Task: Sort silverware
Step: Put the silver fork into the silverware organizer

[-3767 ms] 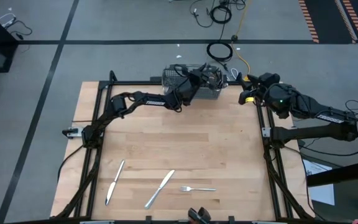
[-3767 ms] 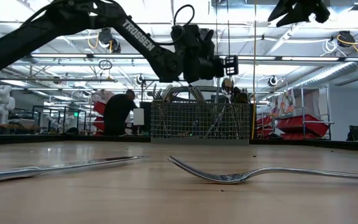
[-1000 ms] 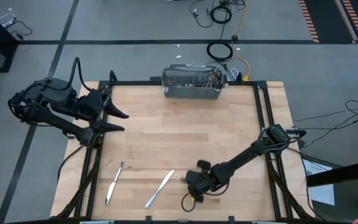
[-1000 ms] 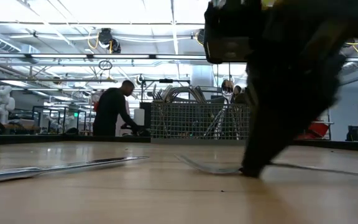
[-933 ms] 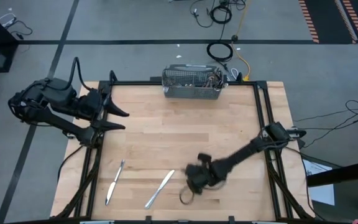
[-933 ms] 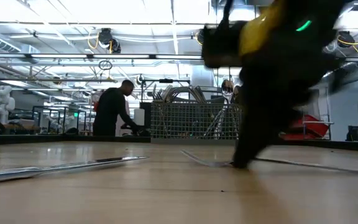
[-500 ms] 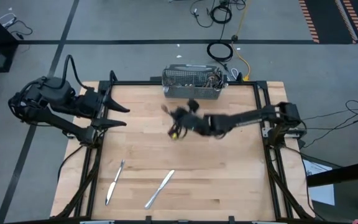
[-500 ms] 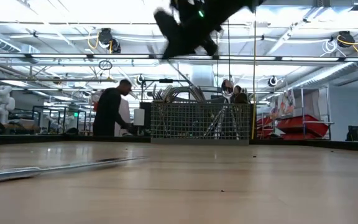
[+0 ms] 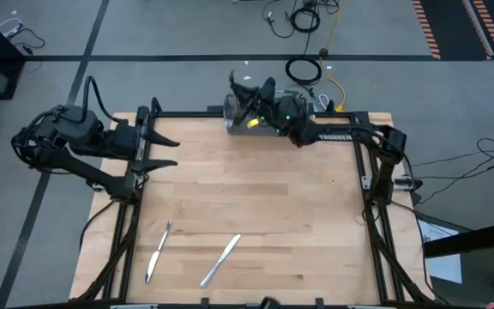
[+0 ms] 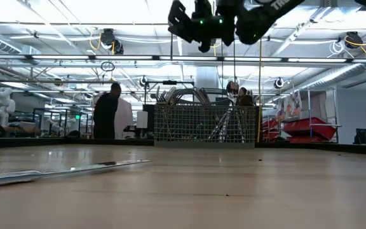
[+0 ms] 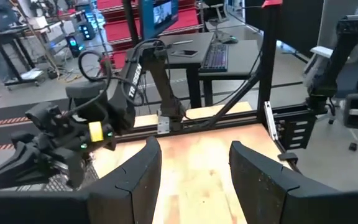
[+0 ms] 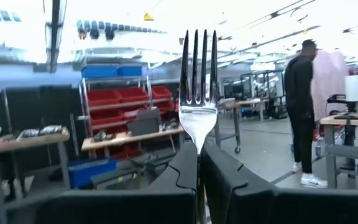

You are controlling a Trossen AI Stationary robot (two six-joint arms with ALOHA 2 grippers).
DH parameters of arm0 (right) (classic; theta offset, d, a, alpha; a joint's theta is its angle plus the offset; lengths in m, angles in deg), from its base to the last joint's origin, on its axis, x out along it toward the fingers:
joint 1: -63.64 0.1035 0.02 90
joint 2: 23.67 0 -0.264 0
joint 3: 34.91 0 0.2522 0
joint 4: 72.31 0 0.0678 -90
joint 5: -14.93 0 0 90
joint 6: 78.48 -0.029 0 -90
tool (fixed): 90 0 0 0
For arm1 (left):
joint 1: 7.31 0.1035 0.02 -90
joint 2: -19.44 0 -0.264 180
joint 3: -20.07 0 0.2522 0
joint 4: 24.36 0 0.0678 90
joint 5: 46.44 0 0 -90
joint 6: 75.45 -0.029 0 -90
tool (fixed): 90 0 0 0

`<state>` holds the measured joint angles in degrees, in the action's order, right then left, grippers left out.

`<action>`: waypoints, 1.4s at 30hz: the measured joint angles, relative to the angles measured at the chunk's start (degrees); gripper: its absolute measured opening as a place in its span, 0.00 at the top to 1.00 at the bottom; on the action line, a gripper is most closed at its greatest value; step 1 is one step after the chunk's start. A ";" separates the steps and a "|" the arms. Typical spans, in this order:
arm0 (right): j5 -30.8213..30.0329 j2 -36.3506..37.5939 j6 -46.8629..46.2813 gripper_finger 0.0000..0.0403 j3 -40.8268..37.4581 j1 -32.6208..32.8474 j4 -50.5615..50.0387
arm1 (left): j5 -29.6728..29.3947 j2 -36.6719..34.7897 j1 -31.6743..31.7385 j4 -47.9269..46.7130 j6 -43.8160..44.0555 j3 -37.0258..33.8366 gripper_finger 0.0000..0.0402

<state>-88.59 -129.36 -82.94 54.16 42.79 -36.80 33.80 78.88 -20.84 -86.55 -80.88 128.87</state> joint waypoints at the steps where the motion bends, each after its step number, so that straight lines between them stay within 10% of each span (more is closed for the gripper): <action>1: 0.24 -0.67 -0.41 1.00 0.09 -1.00 0.99 | -0.26 0.00 -0.02 -0.04 0.00 0.00 0.52; 16: 6.01 -12.93 -0.73 1.00 18.14 -6.70 -9.60 | -4.51 -0.02 0.00 -2.05 0.42 0.00 0.52; 42: 2.95 -19.81 -5.17 1.00 17.64 -7.83 -13.90 | -5.02 0.00 -0.02 -4.98 0.59 0.02 0.52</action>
<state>-85.64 -149.17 -88.11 71.80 34.96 -50.70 28.78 78.88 -20.85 -91.53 -80.29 128.90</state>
